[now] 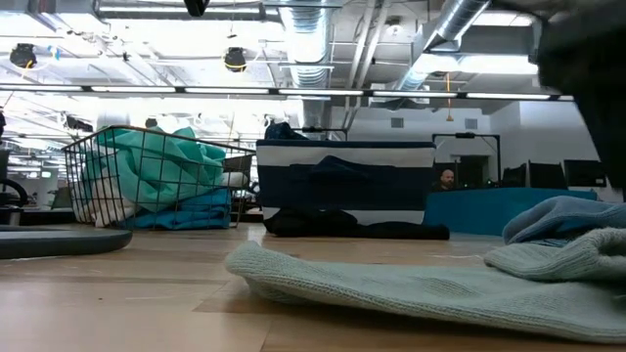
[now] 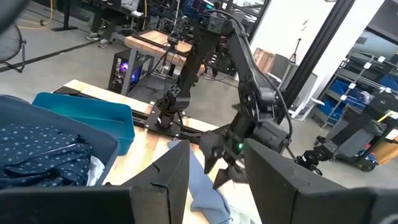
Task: Pick & Place Cloths
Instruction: Put the blue sock into the blue bin
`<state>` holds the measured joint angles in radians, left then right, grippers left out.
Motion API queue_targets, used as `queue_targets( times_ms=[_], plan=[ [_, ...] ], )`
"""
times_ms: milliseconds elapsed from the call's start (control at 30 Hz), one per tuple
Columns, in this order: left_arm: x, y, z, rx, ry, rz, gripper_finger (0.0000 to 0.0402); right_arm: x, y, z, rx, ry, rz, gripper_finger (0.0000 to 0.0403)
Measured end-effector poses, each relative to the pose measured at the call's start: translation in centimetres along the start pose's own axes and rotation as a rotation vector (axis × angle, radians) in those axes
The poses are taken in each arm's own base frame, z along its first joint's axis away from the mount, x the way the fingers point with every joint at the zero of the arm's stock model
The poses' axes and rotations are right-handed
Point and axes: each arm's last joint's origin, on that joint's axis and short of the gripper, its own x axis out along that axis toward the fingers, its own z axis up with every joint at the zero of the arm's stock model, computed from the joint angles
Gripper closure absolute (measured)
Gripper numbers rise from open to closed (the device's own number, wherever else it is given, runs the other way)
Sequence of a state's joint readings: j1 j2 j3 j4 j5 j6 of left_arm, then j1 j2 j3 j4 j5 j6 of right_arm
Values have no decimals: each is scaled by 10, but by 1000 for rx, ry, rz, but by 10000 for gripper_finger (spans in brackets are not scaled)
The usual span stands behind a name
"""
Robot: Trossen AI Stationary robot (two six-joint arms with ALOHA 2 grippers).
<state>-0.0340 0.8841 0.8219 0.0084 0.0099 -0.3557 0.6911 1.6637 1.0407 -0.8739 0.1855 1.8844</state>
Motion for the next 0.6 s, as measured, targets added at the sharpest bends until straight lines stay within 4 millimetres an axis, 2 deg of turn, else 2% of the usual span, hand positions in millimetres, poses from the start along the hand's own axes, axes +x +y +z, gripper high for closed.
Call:
queue_targets(
  times_ms=[167,267,367,467,600],
  plan=[
    [0,0,0,-9,1,1,266,31,-2,0,-62,79,-111,143],
    [0,0,0,-23,1,0,266,49,-1,0,-99,157,-77,144],
    [0,0,0,-24,2,0,266,56,-2,1,-114,218,-45,162],
    [0,0,0,-24,3,0,266,56,-2,5,-91,233,-56,223],
    [0,0,0,-24,3,0,266,53,-5,16,-95,228,-70,356]
  ],
)
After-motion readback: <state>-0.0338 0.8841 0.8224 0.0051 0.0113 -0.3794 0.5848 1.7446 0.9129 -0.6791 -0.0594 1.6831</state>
